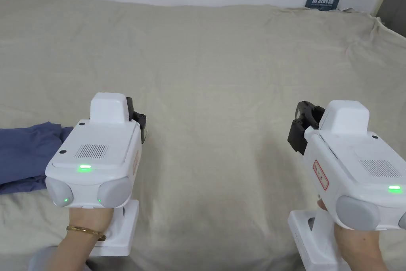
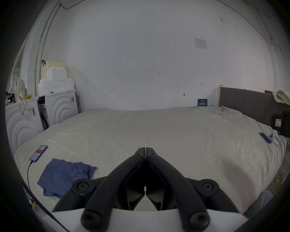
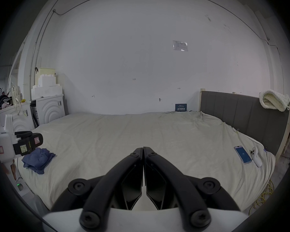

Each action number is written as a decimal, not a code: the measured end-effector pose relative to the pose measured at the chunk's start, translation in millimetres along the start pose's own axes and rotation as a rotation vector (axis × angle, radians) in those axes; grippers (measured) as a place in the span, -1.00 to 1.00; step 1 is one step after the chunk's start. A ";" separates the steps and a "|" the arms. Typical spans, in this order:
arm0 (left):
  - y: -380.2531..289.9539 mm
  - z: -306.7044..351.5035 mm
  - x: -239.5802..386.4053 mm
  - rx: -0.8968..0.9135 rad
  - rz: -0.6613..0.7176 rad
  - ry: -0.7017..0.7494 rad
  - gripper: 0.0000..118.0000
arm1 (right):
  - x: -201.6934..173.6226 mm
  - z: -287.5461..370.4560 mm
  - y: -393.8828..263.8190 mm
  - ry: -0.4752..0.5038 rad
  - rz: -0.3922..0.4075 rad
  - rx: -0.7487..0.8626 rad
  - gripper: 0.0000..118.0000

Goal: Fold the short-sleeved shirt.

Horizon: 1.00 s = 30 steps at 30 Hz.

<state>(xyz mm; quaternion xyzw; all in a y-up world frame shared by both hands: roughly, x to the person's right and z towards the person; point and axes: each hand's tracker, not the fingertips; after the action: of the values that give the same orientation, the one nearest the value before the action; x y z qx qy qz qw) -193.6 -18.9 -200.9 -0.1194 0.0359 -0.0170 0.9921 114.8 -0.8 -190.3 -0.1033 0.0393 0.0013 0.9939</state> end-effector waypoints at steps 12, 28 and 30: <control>-0.5 1.8 1.1 0.003 -0.002 -0.005 -1.00 | 0.6 2.6 1.2 -0.002 0.002 0.002 -1.00; -3.9 2.1 3.2 -0.005 0.000 -0.009 -1.00 | 0.6 4.0 2.8 0.000 0.003 0.004 -1.00; -3.7 2.3 3.5 -0.003 -0.001 -0.010 -1.00 | 0.5 4.4 3.0 0.000 0.003 0.005 -0.99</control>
<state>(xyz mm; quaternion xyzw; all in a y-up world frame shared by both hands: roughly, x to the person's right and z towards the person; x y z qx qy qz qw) -190.1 -22.2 -198.1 -0.1211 0.0310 -0.0166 0.9920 115.6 3.1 -186.7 -0.1009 0.0395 0.0029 0.9941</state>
